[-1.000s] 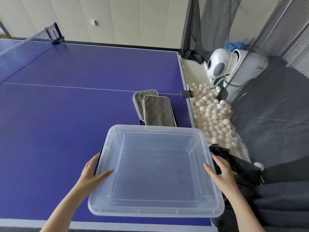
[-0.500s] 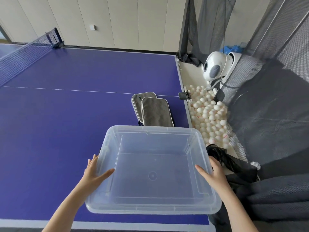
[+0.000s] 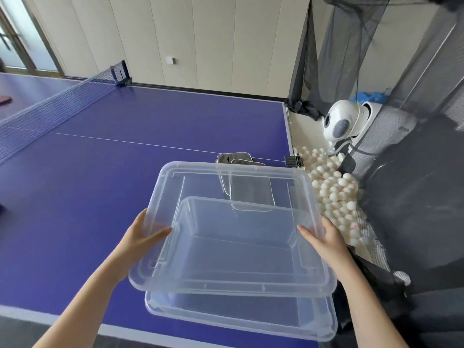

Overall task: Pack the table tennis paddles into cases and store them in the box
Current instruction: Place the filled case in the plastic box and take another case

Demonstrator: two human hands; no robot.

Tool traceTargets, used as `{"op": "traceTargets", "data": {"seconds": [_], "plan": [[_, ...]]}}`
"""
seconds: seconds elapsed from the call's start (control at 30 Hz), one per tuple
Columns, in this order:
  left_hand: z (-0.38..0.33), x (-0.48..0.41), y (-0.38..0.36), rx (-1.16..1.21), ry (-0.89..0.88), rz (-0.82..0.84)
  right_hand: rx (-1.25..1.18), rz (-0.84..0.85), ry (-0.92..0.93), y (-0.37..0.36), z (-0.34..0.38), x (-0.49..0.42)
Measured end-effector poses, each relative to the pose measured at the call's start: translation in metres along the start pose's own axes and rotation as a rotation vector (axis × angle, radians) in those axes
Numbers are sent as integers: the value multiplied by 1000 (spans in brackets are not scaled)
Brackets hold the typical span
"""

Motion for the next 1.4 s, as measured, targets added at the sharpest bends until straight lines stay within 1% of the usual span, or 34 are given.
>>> {"op": "traceTargets", "data": {"seconds": [0.17,0.37,0.47,0.63,0.77,0.93,1.17,1.27,1.4], "plan": [[0,-5,39,55,24,-87,63,49,50,-27,26,-27],[8,-20,99,67,31,-197,-30,95,36,-77,49,-50],[10,-36,135,63,29,-221,-25,95,31,-110,64,-60],[12,-80,204,35,34,-235,2,49,34,-174,102,-77],[3,-127,261,-1,26,-202,61,2,12,-227,133,-91],[-20,-190,319,-54,-2,-160,58,-56,-22,-280,166,-115],[-41,-273,359,-75,-23,-204,94,-135,-65,-319,187,-171],[-35,-306,362,-33,-17,-217,87,-164,-84,-333,181,-197],[-22,-350,353,-28,3,-181,105,-164,-98,-353,158,-228]]}}
Point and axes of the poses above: each hand's wrist, its own x-axis away from the middle knuckle, its own y-axis out of the back of the hand, z = x × y, the point moved 10 cm from there along -x, towards the middle knuckle, and after that the axes turned 8 degrees about y, right-handed, at the moved point
